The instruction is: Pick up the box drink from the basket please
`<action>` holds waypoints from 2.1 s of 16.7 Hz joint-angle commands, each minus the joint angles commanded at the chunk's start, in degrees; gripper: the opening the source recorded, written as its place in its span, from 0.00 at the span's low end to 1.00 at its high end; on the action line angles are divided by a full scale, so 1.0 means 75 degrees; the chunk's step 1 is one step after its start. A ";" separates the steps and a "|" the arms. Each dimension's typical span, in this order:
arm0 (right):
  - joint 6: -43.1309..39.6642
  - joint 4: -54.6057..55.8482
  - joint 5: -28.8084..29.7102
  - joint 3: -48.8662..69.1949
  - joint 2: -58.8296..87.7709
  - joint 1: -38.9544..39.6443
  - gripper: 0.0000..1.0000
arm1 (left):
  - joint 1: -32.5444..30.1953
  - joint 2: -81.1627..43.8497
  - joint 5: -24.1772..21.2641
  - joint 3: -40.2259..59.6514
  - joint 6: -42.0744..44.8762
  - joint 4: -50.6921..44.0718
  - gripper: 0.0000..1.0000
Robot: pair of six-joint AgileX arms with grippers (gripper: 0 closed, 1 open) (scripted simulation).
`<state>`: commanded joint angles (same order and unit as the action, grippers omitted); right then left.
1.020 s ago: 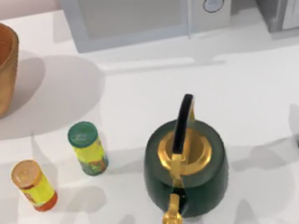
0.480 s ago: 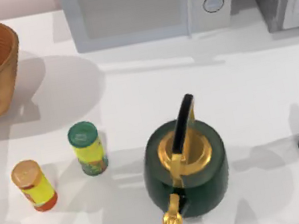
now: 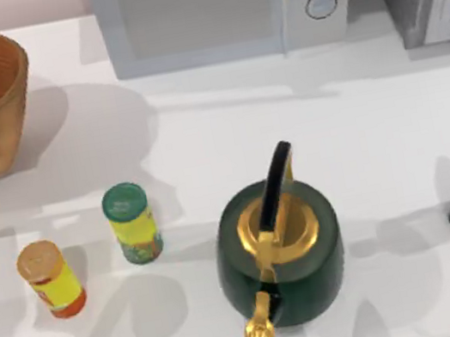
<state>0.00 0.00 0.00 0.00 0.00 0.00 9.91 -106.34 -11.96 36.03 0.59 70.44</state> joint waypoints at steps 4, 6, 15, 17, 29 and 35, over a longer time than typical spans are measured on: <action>0.0000 0.0000 0.0000 0.0000 0.0000 0.0000 1.00 | 0.0073 -0.0548 -0.0046 0.0138 0.0025 0.0304 1.00; 0.0000 0.0000 0.0000 0.0000 0.0000 0.0000 1.00 | 0.0073 -0.0548 -0.0046 0.0138 0.0025 0.0304 1.00; 0.0000 0.0000 0.0000 0.0000 0.0000 0.0000 1.00 | -0.0058 -0.1015 0.0078 0.0978 0.0022 -0.0062 1.00; 0.0000 0.0000 0.0000 0.0000 0.0000 0.0000 1.00 | -0.0104 -0.1247 0.0121 0.1372 0.0018 -0.0228 1.00; 0.0000 0.0000 0.0000 0.0000 0.0000 0.0000 1.00 | -0.0147 -0.1485 0.0161 0.1780 0.0016 -0.0395 0.62; 0.0000 0.0000 0.0000 0.0000 0.0000 0.0000 1.00 | -0.0147 -0.1485 0.0161 0.1780 0.0016 -0.0395 0.17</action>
<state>0.00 0.00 0.00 0.00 0.00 0.00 8.80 -117.48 -10.75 49.38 0.72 67.47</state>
